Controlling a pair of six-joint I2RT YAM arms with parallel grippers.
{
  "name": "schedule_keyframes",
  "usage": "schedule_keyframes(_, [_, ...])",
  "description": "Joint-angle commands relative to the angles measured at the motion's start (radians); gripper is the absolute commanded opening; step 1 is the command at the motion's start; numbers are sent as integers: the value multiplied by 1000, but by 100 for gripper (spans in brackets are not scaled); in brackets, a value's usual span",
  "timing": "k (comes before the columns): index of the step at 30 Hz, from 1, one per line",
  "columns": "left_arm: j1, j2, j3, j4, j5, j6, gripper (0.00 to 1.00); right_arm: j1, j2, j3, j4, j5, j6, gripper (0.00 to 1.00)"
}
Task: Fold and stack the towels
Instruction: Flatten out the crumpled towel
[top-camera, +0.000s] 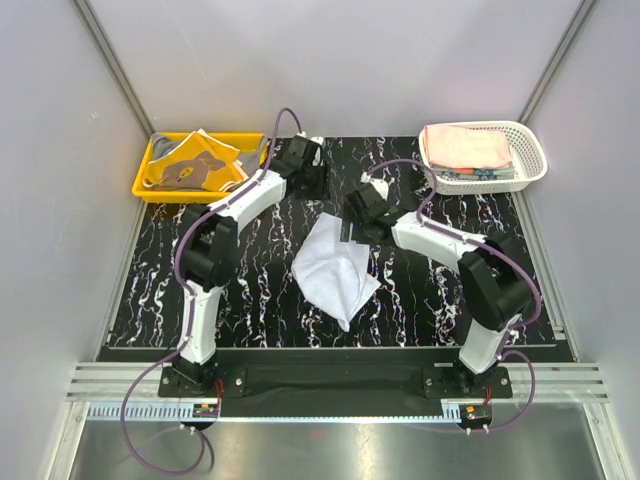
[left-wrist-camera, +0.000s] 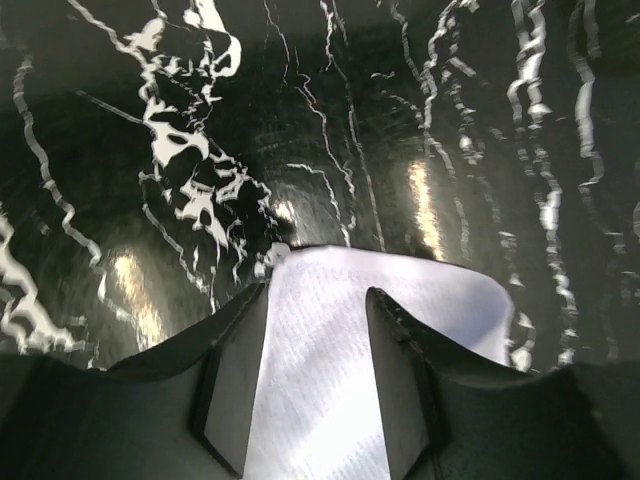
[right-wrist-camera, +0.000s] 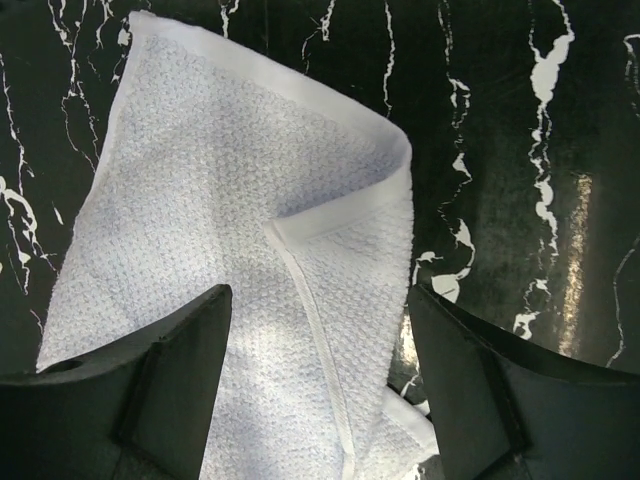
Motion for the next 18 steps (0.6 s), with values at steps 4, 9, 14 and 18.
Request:
schedule_keyframes(4, [27,137,145,-112,96,125,52,25,52,61,16,34,21,78])
schedule_keyframes(9, [36,175,149,-112,138,137,54,36,87,68,22,40,21,77])
schedule_keyframes(14, [42,200,146,-103,155,136,54,47,115,75,27,49,23,76])
schedule_keyframes(18, [42,218,151,-93,168,133,52,51,130,83,19,62,21,75])
